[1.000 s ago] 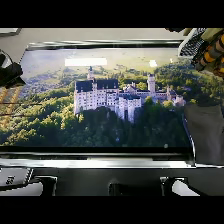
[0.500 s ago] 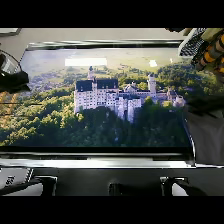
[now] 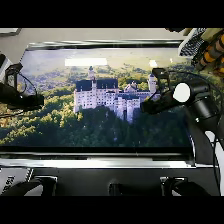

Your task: Fold the clothes and pants, and hang the long-sleeved shirts on hangers.

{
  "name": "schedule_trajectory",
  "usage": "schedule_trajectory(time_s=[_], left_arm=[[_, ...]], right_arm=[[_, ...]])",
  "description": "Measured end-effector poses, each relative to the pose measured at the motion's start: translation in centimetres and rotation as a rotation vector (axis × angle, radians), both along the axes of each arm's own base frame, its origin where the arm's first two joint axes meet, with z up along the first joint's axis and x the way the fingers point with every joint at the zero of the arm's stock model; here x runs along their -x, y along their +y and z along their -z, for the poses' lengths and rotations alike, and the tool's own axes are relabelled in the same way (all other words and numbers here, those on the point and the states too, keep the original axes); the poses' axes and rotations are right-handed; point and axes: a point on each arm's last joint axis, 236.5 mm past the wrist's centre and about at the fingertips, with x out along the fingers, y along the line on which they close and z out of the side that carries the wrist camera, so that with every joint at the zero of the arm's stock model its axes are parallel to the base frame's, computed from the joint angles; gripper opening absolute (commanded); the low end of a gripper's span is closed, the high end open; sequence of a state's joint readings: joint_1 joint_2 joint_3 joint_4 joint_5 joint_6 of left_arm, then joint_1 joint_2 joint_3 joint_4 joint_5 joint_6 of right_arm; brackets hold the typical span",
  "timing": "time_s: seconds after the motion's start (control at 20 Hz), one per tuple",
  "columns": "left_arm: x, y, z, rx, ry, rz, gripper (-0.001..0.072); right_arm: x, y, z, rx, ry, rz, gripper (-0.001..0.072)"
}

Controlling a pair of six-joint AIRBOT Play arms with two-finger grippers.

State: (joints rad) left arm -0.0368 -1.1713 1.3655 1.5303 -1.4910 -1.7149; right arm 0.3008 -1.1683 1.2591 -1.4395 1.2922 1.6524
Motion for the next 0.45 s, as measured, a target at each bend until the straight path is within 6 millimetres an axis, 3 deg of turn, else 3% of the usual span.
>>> schedule_trajectory(time_s=[0.45], left_arm=[[0.64, -0.09, 0.5, 0.003, 0.021, -0.022, 0.0017]], right_arm=[[0.19, 0.93, -0.05, 0.008, -0.012, -0.03, 0.0073]])
